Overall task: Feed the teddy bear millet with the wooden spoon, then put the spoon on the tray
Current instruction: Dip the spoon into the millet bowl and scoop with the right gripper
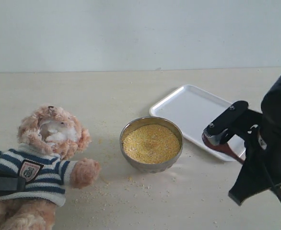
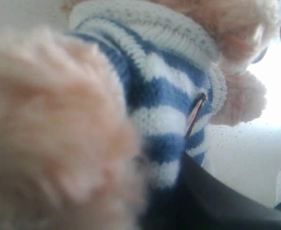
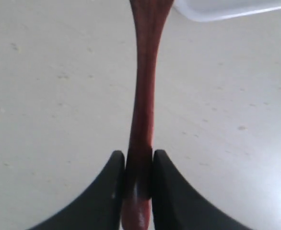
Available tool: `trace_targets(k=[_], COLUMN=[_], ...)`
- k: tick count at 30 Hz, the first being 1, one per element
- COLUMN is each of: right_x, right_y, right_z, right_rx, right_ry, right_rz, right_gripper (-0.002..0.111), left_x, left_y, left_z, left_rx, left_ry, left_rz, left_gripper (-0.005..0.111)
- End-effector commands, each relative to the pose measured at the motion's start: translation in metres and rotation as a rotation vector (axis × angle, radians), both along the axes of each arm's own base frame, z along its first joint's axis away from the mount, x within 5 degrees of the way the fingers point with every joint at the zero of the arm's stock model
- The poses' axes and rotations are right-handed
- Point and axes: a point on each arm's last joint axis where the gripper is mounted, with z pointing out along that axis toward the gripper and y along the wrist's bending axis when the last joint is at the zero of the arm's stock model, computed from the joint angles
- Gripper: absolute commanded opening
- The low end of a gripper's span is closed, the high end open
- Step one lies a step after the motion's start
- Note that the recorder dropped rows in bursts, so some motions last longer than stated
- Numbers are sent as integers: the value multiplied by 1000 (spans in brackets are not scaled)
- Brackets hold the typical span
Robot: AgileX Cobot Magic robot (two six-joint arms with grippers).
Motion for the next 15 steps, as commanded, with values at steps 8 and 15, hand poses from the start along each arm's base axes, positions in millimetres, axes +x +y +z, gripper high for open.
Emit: trace_targets(k=[8,15], right_x=[5,8], right_y=[48,103], right_z=[81,68], right_rx=[-281,-351], right_ry=[-251,-279], right_rz=[231,411], right_gripper=[0,0], left_x=[-1,-1], left_y=[-1,-1], left_z=[1,1], left_rx=[-15,-15], left_ry=[-4,-4], left_rz=[9,9], left_gripper=[5,5])
